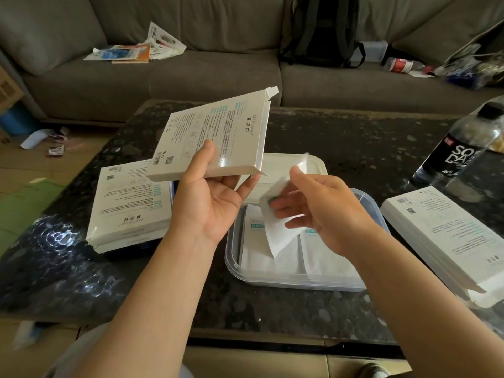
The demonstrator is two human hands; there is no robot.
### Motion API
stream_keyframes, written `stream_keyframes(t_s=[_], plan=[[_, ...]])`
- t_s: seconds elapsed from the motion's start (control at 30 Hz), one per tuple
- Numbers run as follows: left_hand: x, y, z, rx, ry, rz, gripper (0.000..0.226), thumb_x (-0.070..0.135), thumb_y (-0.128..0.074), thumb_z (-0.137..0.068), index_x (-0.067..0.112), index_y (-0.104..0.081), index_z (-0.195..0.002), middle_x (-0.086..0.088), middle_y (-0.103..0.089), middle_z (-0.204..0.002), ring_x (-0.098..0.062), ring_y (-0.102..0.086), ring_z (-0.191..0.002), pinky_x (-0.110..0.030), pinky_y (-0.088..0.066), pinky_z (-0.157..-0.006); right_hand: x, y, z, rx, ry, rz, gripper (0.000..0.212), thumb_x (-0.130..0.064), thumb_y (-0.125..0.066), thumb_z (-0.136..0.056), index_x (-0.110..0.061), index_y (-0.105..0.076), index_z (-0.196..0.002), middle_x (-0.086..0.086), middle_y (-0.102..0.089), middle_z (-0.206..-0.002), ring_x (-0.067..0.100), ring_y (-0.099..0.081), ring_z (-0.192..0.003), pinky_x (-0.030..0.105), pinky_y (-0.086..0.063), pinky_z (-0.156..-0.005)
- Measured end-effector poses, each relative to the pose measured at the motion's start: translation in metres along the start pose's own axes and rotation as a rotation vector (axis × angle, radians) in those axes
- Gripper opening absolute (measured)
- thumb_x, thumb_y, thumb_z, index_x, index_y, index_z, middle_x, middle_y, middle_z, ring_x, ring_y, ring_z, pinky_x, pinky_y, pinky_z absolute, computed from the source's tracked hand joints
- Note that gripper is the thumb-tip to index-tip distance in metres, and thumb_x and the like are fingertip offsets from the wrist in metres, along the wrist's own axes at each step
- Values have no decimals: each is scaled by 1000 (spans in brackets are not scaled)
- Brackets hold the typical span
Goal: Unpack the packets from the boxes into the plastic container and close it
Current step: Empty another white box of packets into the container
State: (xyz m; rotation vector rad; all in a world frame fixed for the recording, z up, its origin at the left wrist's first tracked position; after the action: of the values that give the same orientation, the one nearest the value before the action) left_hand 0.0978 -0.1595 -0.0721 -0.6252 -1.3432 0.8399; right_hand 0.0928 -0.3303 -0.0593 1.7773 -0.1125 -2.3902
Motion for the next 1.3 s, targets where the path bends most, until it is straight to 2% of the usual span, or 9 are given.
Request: stream_keyframes(t_s=[0.1, 0.27, 0.37, 0.53, 0.7, 0.87, 1.07, 1.2, 1.3], plan=[[1, 0, 0, -4, -5, 12, 62, 27, -69, -90, 24, -49, -148, -9, -76, -114, -25, -77, -104, -45, -63, -73, 8, 4, -8, 59, -23, 160, 38, -42, -51, -102, -15, -75, -91, 2, -77, -83, 24, -75, -78, 37, -63, -76], [3, 0, -1, -18, -9, 28, 65, 26, -70, -87, 24, -49, -148, -9, -77, -109, -26, -77, -102, -45, -63, -73, 25, 18, -16, 282, 80, 955, 30, -42, -66, -93, -18, -65, -111, -2, -69, -100, 18, -65, -82, 39, -62, -76], [3, 0, -1, -23, -3, 33, 63, 26, -70, -88, 24, -49, -147, -8, -78, -105, -26, -77, -101, -45, -63, -74, 29, 16, -19, 239, -2, 949, 42, -55, -68, -87, -21, -60, -111, -2, -65, -97, 18, -65, -82, 39, -62, -74], [4, 1, 0, -16, 0, 38, 66, 25, -71, -86, 26, -48, -148, -10, -77, -108, -27, -77, -104, -47, -63, -75, 22, 21, -21, 204, 14, 667, 19, -36, -74, -88, -19, -66, -92, -1, -69, -89, 18, -68, -76, 36, -62, -70], [5, 1, 1, -10, 26, 18, 53, 24, -66, -96, 26, -49, -146, -9, -77, -108, -27, -76, -103, -45, -63, -72, 19, 40, -6, -98, -236, 571, 18, -23, -75, -90, -9, -68, -99, 10, -77, -88, 25, -75, -69, 31, -62, -61], [3, -2, 2, -16, 32, 7, 48, 24, -64, -98, 26, -51, -144, -8, -78, -105, -26, -76, -104, -44, -63, -70, 38, 36, -13, -70, -229, 1033, 38, -50, -70, -88, -13, -62, -94, 3, -73, -77, 11, -66, -54, 29, -60, -62], [5, -2, 4, -32, 17, 5, 63, 24, -69, -87, 26, -49, -146, -9, -77, -107, -28, -75, -106, -46, -63, -72, 36, 24, -5, 77, 55, 1296, 56, -70, -68, -78, -25, -54, -109, -5, -66, -103, 16, -66, -87, 37, -60, -81], [4, -1, 3, -34, 11, 7, 59, 24, -69, -89, 27, -49, -145, -8, -79, -103, -28, -76, -106, -47, -63, -74, 35, 22, 4, -294, 112, 1185, 83, -59, -73, -81, -39, -31, -149, -13, -34, -157, 16, -40, -140, 38, -37, -115], [3, -1, 2, -37, 12, 12, 60, 24, -69, -88, 27, -49, -145, -8, -79, -102, -28, -76, -105, -47, -63, -73, 43, 21, 2, -413, 93, 1257, 90, -63, -63, -86, -45, -10, -157, -17, -8, -167, 15, -15, -154, 38, -19, -123]])
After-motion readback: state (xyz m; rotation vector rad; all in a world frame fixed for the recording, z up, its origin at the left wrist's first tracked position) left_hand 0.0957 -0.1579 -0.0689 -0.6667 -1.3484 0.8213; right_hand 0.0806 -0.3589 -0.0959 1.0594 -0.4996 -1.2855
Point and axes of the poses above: each hand's wrist, its own z-axis away from the middle knuckle, its own y-axis out of the back of the hand, x = y × z, the point moved 1 cm from there along -z, towards the middle knuckle
